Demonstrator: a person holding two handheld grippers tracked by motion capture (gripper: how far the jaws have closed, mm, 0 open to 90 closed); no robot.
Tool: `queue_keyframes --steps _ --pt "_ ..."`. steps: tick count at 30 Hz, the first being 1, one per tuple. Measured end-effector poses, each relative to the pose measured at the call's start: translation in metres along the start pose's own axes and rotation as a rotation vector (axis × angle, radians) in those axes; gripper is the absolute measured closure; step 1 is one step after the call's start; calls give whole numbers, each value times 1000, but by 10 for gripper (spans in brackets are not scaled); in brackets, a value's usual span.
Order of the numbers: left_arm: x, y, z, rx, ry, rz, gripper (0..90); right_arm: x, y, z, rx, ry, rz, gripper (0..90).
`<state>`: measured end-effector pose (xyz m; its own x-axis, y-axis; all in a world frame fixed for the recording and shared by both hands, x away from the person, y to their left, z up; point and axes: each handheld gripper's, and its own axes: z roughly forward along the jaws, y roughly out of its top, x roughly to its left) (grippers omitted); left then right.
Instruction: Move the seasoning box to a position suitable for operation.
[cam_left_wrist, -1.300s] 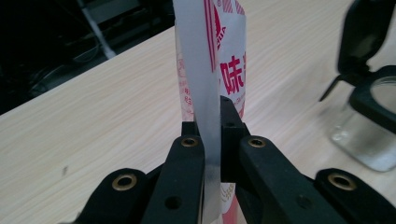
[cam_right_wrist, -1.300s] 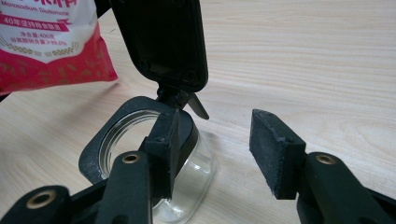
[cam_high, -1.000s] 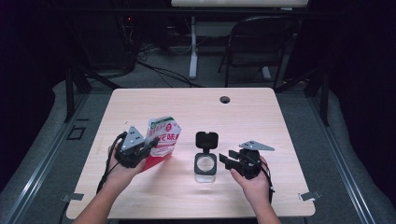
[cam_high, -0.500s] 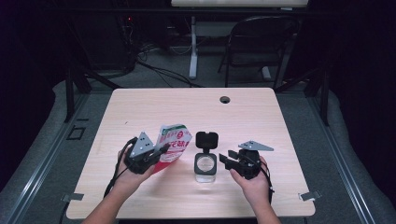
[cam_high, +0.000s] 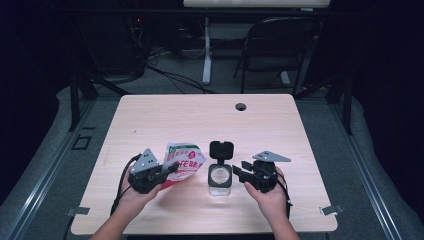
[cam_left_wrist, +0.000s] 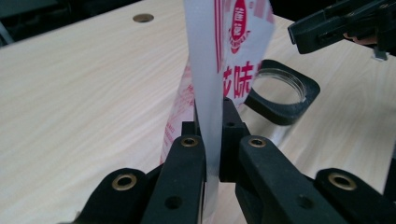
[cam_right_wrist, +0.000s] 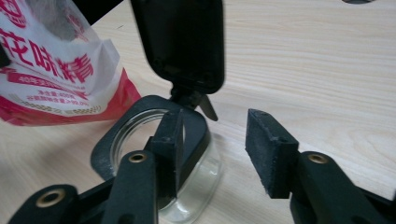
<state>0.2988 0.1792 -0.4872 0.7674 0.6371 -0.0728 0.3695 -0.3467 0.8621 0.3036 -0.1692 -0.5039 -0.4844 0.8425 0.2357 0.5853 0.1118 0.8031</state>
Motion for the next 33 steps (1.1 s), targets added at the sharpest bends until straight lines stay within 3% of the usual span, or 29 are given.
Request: queue_keyframes --steps 4,7,10,14,17,24,33 --pt "8 -14 -3 5 -13 -59 900 9 4 -2 -11 27 -33 584" --pt "12 -19 -4 11 -31 -100 900 17 7 -3 -26 76 -48 582" --pt "16 -24 -2 24 -46 -133 900 28 12 1 -19 123 -90 571" --pt "20 -32 1 26 -62 -178 900 43 15 10 7 150 -145 549" --pt "20 -35 3 41 -77 -187 900 50 15 15 25 181 -168 535" --pt "15 -37 10 47 -118 -196 900 63 11 21 37 248 -168 514" --pt "13 -38 13 55 -127 -203 900 73 8 21 43 321 -175 479"
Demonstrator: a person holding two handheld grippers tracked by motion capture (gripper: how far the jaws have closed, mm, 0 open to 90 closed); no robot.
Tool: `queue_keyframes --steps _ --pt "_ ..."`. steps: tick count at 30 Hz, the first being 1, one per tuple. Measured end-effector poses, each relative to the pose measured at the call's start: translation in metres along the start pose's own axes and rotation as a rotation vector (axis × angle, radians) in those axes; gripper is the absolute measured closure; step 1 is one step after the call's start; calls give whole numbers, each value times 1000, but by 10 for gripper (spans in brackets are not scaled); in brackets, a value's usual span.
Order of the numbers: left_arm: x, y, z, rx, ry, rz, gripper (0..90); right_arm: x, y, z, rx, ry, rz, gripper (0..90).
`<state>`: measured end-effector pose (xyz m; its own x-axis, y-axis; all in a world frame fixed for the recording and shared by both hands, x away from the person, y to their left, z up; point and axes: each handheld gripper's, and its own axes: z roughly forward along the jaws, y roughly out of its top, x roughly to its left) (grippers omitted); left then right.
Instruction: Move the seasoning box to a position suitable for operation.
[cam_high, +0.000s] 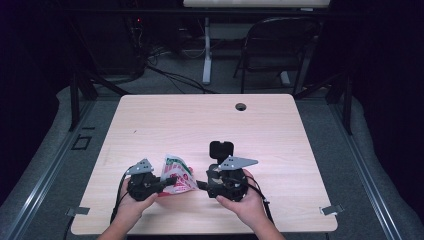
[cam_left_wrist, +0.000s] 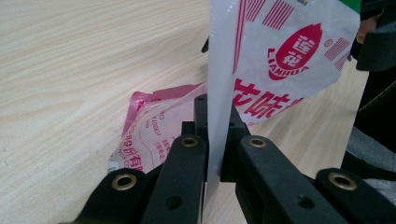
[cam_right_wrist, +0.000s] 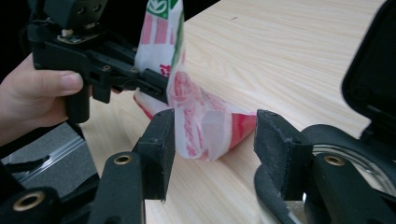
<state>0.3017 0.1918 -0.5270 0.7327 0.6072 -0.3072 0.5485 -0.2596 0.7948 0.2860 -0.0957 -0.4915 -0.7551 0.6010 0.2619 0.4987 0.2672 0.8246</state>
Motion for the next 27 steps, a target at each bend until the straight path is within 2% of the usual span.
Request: queue_keyframes --steps 6,15,19,23,27 --pt "0 -1 0 0 -7 -7 900 7 2 8 13 25 -16 477" --pt "1 -2 0 -4 -15 -8 900 13 9 34 65 24 -57 525" --pt "0 -2 0 -4 -15 -5 900 13 10 43 83 19 -58 551" --pt "0 -3 0 -4 -17 -2 900 12 12 50 100 4 -59 591" --pt "0 -4 1 -2 -23 0 900 9 15 53 112 24 -41 683"
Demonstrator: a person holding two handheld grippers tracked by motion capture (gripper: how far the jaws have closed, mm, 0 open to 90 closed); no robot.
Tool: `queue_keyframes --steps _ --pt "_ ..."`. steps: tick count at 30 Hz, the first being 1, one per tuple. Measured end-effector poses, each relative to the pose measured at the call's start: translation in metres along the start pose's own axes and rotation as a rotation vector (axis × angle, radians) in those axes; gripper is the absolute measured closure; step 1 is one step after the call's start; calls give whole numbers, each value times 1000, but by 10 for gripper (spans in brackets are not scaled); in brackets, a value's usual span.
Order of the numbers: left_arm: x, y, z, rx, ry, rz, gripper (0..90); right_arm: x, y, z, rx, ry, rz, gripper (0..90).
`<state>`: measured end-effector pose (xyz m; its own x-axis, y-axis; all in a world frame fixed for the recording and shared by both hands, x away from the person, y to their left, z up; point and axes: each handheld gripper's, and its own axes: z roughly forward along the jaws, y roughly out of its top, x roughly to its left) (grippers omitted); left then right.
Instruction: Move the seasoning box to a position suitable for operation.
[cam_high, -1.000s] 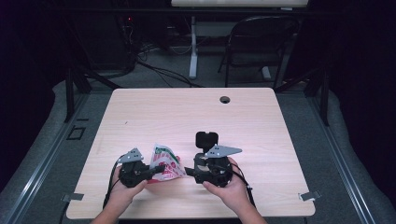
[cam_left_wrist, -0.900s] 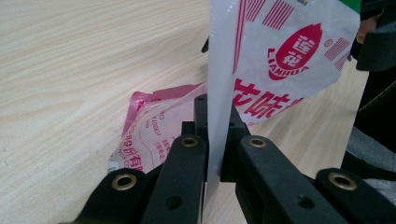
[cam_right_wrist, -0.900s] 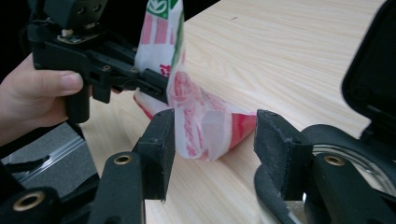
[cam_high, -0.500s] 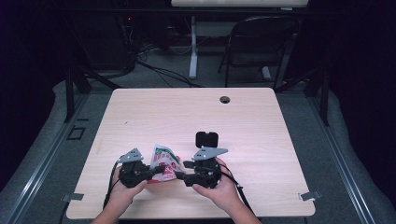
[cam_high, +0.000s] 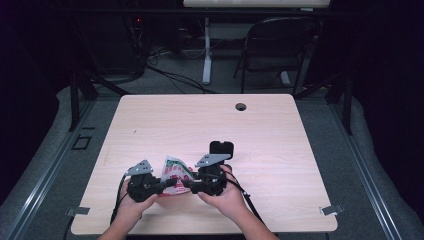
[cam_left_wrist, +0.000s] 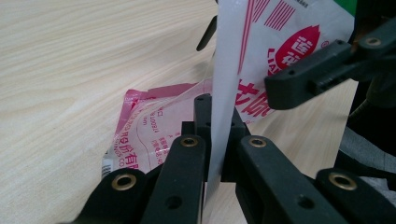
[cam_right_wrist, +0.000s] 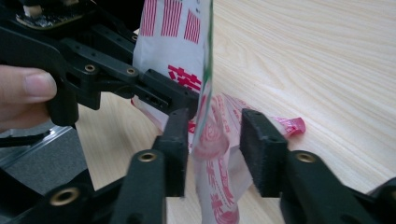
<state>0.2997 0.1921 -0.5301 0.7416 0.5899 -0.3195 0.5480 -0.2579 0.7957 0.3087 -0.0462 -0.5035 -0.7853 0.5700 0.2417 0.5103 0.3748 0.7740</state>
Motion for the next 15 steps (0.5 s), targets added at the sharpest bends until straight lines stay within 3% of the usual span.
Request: queue_keyframes --steps 4,15 --pt "0 -1 1 3 -1 6 900 -2 2 2 21 14 7 804" --pt "0 -2 1 8 0 11 879 -6 3 2 51 28 -1 898"
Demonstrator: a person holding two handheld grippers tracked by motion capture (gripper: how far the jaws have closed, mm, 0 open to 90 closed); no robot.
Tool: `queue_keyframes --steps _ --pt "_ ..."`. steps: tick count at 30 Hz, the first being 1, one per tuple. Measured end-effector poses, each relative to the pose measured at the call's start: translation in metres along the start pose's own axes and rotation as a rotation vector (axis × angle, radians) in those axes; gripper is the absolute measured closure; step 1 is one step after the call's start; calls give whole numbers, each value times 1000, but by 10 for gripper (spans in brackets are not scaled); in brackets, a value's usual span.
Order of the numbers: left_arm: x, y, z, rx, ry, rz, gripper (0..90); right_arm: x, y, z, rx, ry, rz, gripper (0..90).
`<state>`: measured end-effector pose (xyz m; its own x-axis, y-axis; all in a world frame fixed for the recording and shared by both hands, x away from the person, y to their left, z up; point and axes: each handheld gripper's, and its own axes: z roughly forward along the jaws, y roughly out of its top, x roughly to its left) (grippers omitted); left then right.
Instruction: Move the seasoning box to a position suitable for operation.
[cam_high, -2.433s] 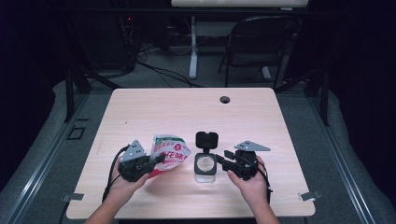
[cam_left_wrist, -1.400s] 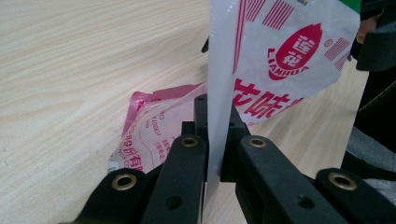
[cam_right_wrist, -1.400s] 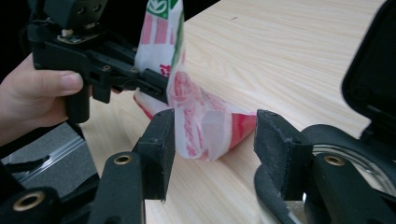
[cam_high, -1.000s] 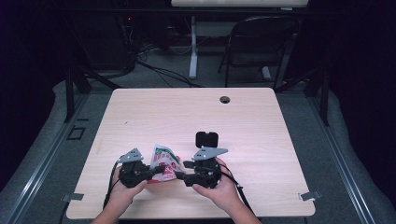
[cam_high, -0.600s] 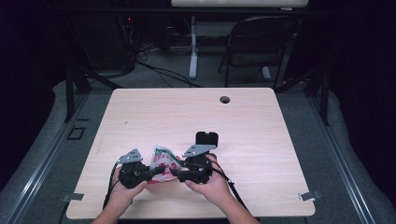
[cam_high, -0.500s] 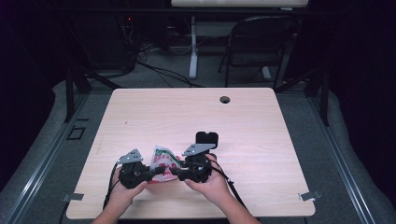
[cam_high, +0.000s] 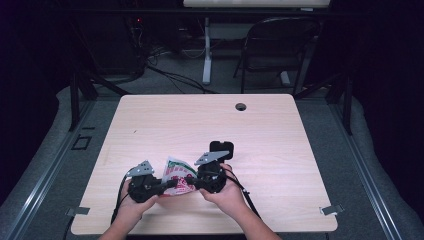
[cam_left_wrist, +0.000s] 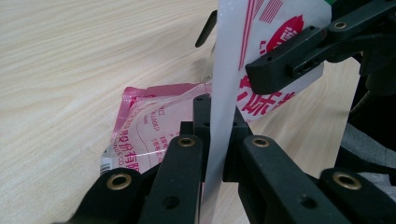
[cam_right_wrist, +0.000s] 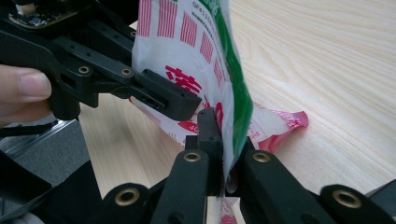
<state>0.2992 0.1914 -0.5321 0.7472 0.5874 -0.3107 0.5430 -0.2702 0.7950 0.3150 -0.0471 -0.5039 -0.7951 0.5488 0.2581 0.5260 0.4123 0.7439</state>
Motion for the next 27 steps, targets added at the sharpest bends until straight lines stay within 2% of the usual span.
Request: queue_keyframes --steps 5,13,19,22,27 --pt "0 0 0 1 4 5 863 -1 0 0 3 14 3 899" --pt "2 -1 -1 -13 4 17 801 0 0 -1 -2 3 -34 900" --pt "4 -2 -3 -27 25 33 640 -1 0 -2 -11 12 -57 900" --pt "4 -2 -5 -28 49 67 579 -1 2 -3 -13 25 -65 900" --pt "4 -3 -8 -50 53 85 496 -3 5 -4 -15 41 -77 900"
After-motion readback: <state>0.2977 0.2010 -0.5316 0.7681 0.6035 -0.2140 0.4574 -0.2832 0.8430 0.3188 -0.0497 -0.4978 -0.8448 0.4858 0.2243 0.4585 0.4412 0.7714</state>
